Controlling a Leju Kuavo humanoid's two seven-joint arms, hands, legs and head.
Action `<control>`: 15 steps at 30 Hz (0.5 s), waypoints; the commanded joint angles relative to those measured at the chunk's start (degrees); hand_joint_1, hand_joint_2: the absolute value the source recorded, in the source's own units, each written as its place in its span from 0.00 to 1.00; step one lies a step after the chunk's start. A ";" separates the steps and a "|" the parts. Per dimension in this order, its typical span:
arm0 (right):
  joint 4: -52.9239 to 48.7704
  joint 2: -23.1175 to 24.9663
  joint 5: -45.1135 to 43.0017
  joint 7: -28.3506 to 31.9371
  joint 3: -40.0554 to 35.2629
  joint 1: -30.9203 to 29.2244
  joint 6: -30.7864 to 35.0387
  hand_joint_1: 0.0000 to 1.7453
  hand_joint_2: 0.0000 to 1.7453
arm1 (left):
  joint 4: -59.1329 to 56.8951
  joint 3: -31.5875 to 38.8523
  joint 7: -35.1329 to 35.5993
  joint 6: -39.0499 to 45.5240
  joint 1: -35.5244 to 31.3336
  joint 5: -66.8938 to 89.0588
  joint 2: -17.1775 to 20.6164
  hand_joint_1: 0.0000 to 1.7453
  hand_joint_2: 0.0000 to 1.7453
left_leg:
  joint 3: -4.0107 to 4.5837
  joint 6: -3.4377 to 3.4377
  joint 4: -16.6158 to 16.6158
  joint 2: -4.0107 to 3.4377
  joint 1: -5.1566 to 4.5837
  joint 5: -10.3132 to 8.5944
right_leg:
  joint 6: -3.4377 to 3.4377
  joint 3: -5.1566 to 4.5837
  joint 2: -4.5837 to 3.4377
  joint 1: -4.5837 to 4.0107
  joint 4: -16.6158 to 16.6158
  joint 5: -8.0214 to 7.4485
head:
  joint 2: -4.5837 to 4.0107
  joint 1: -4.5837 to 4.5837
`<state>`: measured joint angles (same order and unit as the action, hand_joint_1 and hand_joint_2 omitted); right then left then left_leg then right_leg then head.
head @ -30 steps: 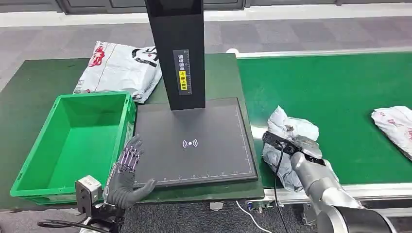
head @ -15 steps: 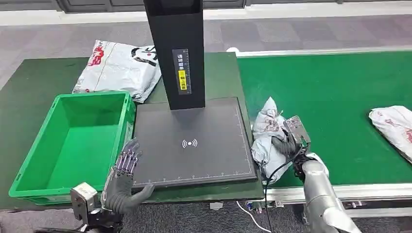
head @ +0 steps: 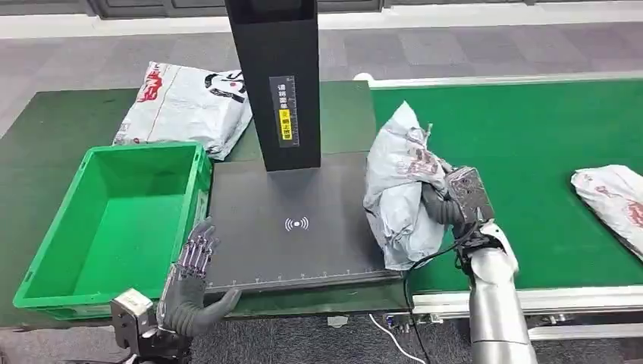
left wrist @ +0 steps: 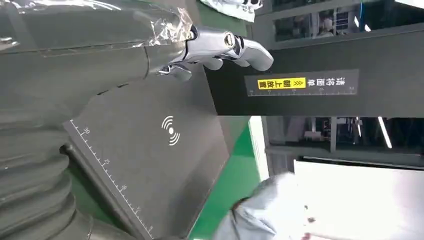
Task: Moved the parcel from conveyor to table for the left to box.
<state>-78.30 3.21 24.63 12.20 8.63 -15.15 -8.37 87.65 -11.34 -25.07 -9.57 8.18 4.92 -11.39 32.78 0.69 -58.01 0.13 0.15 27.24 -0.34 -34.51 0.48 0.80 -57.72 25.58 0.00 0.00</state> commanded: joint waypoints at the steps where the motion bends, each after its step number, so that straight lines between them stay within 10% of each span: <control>1: -7.16 -0.44 1.98 0.57 -10.55 0.35 0.81 1.00 1.00 | -2.25 2.93 0.12 -0.94 -1.84 0.12 0.10 0.00 1.00 | -0.05 0.00 0.03 -0.13 -0.01 0.01 | 0.01 0.01 -0.15 0.01 0.03 -0.04 | 0.00 0.00; 15: 38.67 8.70 3.43 -5.48 -27.71 -25.13 6.39 1.00 1.00 | -5.15 -0.73 0.47 -2.20 -6.17 -0.67 0.44 0.00 1.00 | -0.40 0.18 0.30 -0.77 0.07 -0.19 | 0.18 0.13 -0.82 -0.08 0.25 -0.35 | 0.00 0.00</control>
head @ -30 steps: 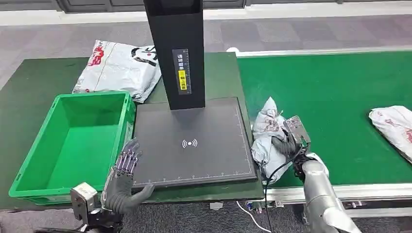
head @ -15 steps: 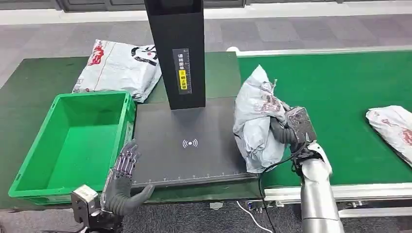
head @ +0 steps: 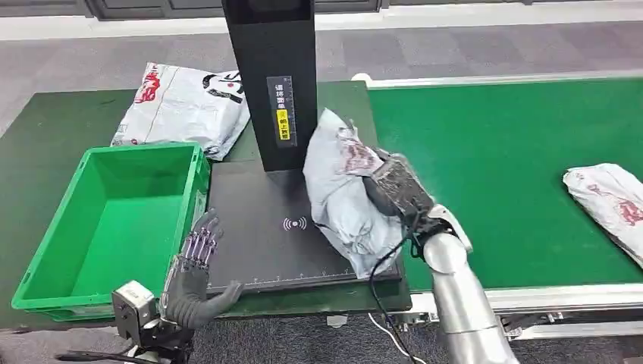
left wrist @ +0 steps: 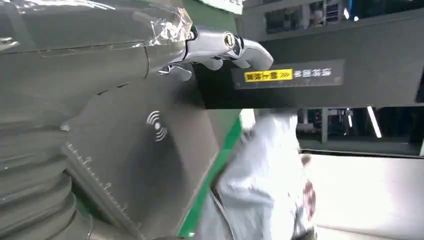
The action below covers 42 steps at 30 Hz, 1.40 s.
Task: Moved the parcel from conveyor to table for the left to box.
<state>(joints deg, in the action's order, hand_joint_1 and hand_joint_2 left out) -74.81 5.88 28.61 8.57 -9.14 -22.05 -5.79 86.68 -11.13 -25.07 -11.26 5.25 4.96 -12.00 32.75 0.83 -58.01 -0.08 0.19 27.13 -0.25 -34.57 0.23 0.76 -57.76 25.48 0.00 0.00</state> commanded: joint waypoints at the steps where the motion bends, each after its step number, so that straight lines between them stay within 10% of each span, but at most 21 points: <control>1: 39.48 6.61 -1.34 -2.27 -9.60 -20.00 3.74 1.00 1.00 | -4.37 -1.49 0.80 -1.02 -3.58 -0.96 1.11 0.00 1.00 | -0.27 0.03 0.16 -0.45 0.04 -0.03 | 0.06 0.12 -0.48 -0.04 0.16 -0.18 | 0.00 0.00; 11: 55.68 8.35 -0.31 -5.18 -9.97 -24.98 6.78 1.00 1.00 | -5.30 -3.13 1.74 -0.83 -5.33 -2.53 1.02 0.00 1.00 | -0.20 0.01 0.13 -0.01 0.03 -0.09 | 0.06 0.18 -0.04 -0.05 0.12 -0.08 | 0.00 0.00; 12: 55.68 8.35 -0.31 -5.18 -9.97 -24.98 6.78 0.77 1.00 | -5.30 -3.13 1.74 -0.83 -5.33 -2.53 1.02 0.00 1.00 | -0.14 0.01 0.08 0.04 0.06 -0.09 | 0.06 0.16 0.02 -0.08 0.11 -0.07 | 0.00 0.00; 13: 56.11 8.38 0.00 -5.70 -10.01 -24.99 6.98 0.01 1.00 | -5.13 -3.08 1.92 -0.86 -5.29 -2.61 0.98 0.00 1.00 | -0.11 0.02 0.05 0.06 0.02 -0.08 | 0.06 0.10 0.03 -0.03 0.04 -0.04 | 0.00 0.00; 21: 56.49 8.25 0.18 -5.67 -10.21 -24.39 6.36 0.00 1.00 | -5.36 -2.91 2.02 -0.91 -5.49 -2.66 1.10 0.00 1.00 | -0.10 0.02 0.07 0.13 0.05 -0.13 | 0.07 0.12 0.10 -0.07 0.09 -0.08 | 0.00 0.00; 22: 56.15 8.22 0.11 -5.65 -10.05 -24.32 6.04 0.00 0.00 | -5.55 -2.85 2.07 -0.95 -5.66 -2.70 1.10 0.00 1.00 | -0.15 0.02 0.15 0.10 0.07 -0.16 | 0.08 0.17 0.07 -0.10 0.18 -0.13 | 0.00 0.00; 37: 50.20 7.37 -5.44 2.00 -5.88 -22.90 0.67 0.00 0.00 | -6.64 -2.69 1.76 -1.12 -5.73 -2.64 0.92 0.00 1.00 | -0.14 0.02 0.10 0.13 0.03 -0.13 | 0.06 0.13 0.07 -0.06 0.12 -0.09 | 0.00 0.00; 42: 26.76 5.68 -11.08 6.16 -6.64 -14.84 0.97 0.00 0.00 | -5.24 -0.71 0.67 0.45 -3.62 -1.82 0.42 0.00 1.00 | -0.06 0.01 0.03 0.09 0.06 -0.11 | 0.05 0.06 0.04 -0.08 0.09 -0.10 | 0.00 0.00</control>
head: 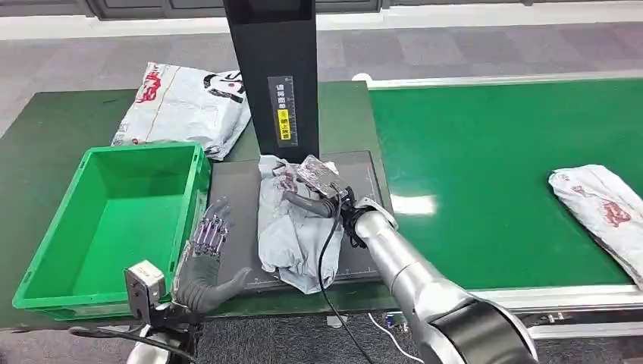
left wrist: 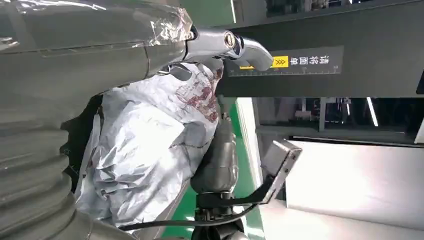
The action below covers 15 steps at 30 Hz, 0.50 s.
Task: Moved the parcel from conveyor to table for the left to box.
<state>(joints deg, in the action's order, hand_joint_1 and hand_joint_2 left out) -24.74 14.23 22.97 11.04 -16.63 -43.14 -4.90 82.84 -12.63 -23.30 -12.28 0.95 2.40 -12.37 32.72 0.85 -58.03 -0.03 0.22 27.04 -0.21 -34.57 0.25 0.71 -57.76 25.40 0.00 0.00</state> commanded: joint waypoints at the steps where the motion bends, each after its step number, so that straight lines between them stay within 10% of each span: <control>1: -29.81 -3.30 -6.36 3.39 0.52 9.00 0.69 0.00 0.00 | -0.87 1.05 -1.06 1.77 1.22 0.71 0.83 0.00 1.00 | -0.05 -0.01 0.09 0.04 0.04 -0.03 | 0.02 0.09 0.02 -0.04 0.13 -0.03 | 0.00 0.00; 2: -35.65 -3.92 -6.75 3.01 0.10 11.48 1.04 0.00 1.00 | -0.15 1.38 -1.20 2.38 1.87 0.94 0.79 0.00 1.00 | -0.10 -0.01 0.13 0.08 0.05 -0.03 | 0.03 0.14 0.06 -0.05 0.16 -0.02 | 0.00 0.00; 9: -71.95 -8.36 -5.92 6.01 0.99 30.26 11.18 0.00 1.00 | 4.82 4.78 -1.63 3.68 6.18 2.11 -0.81 0.00 1.00 | -0.20 -0.03 0.17 0.32 0.06 0.09 | 0.00 0.33 0.31 -0.07 0.21 0.16 | 0.00 0.00; 15: -79.07 -6.54 -4.20 9.92 5.20 34.46 19.12 0.00 1.00 | 5.17 6.40 -1.23 3.50 5.72 2.88 -1.82 0.00 1.00 | -0.12 -0.11 0.08 0.21 0.02 0.24 | -0.02 0.22 0.21 -0.03 0.16 0.20 | 0.00 0.00</control>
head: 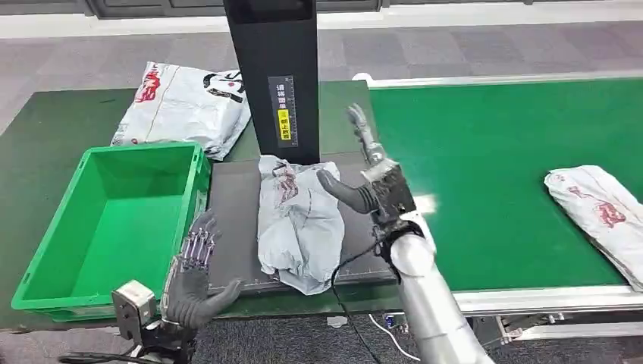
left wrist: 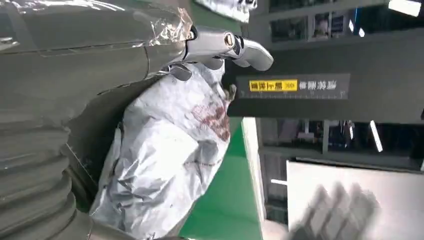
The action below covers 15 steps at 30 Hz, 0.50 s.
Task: Moved the parcel from conveyor to table for the left to box.
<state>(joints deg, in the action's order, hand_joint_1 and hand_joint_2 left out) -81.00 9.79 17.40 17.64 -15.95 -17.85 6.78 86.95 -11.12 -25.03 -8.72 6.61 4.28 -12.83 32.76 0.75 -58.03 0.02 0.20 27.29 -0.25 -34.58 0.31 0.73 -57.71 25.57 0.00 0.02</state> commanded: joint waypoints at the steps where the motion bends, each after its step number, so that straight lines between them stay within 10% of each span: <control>1: -25.56 -1.85 1.13 4.08 5.91 10.93 9.62 0.00 1.00 | 1.22 5.27 0.59 -0.07 0.12 1.30 -1.49 0.00 1.00 | -0.09 0.00 0.05 0.12 0.05 -0.01 | 0.02 0.16 0.12 -0.05 0.09 0.02 | 0.00 -0.02; 6: -37.43 2.42 -3.15 9.48 18.23 22.55 19.75 0.00 1.00 | 2.03 5.24 1.80 5.94 0.52 10.65 -1.13 0.00 1.00 | -0.15 -0.01 0.13 0.54 0.06 -0.06 | 0.01 0.35 0.56 -0.06 0.19 0.11 | 0.00 -0.02; 15: -34.02 5.37 -9.39 9.20 26.65 25.75 15.09 0.00 1.00 | 6.27 -0.12 5.44 18.44 -4.97 34.49 2.53 0.00 1.00 | -0.19 0.01 0.14 0.25 0.07 -0.02 | 0.03 0.33 0.30 -0.06 0.19 0.05 | 0.00 -0.02</control>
<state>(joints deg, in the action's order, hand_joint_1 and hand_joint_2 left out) -115.36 11.26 12.58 28.59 -1.79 3.93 26.16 90.55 -8.37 -23.19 -0.58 7.70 18.57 -14.14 32.67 0.75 -58.03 -0.02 0.18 27.34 -0.28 -34.51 0.36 0.75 -57.70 25.62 0.00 0.00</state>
